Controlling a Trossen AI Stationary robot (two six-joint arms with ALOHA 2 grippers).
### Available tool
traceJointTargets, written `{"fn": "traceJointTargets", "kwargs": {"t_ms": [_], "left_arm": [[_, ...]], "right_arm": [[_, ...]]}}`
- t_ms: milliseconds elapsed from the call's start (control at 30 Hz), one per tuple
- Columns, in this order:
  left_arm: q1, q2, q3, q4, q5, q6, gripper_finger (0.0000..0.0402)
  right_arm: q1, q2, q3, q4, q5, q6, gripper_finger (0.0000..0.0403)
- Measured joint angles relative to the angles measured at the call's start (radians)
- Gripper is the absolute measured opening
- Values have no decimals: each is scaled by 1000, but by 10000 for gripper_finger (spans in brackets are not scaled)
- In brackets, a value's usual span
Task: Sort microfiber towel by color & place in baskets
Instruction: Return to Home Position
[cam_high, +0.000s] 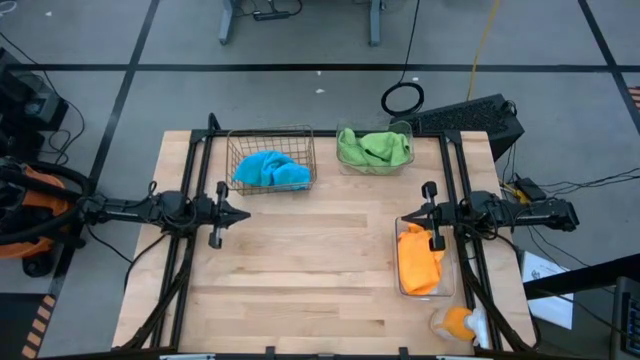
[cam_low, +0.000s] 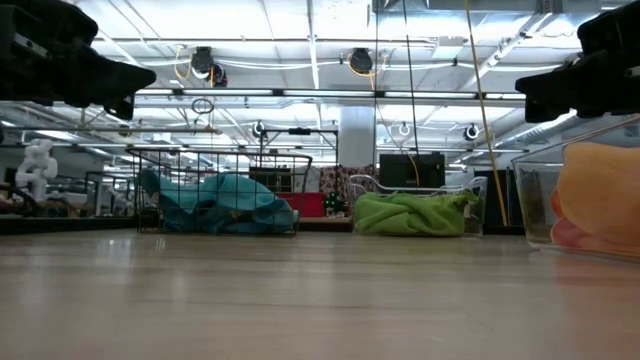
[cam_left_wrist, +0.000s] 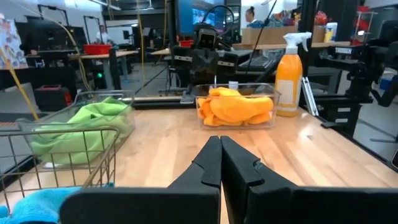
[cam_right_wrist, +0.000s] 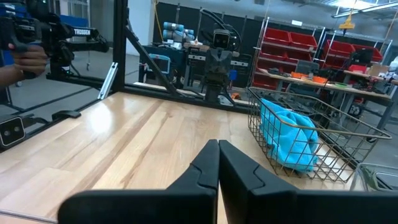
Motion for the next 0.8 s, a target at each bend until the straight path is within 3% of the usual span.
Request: {"fn": "traceJointTargets", "kwargs": {"t_ms": [533, 800], "left_arm": [[0, 1, -1, -4, 2, -4, 1], [0, 1, -1, 5, 1, -3, 21]], "right_arm": [[0, 0, 0, 3, 0, 0, 0], [0, 0, 0, 3, 0, 0, 0]]}}
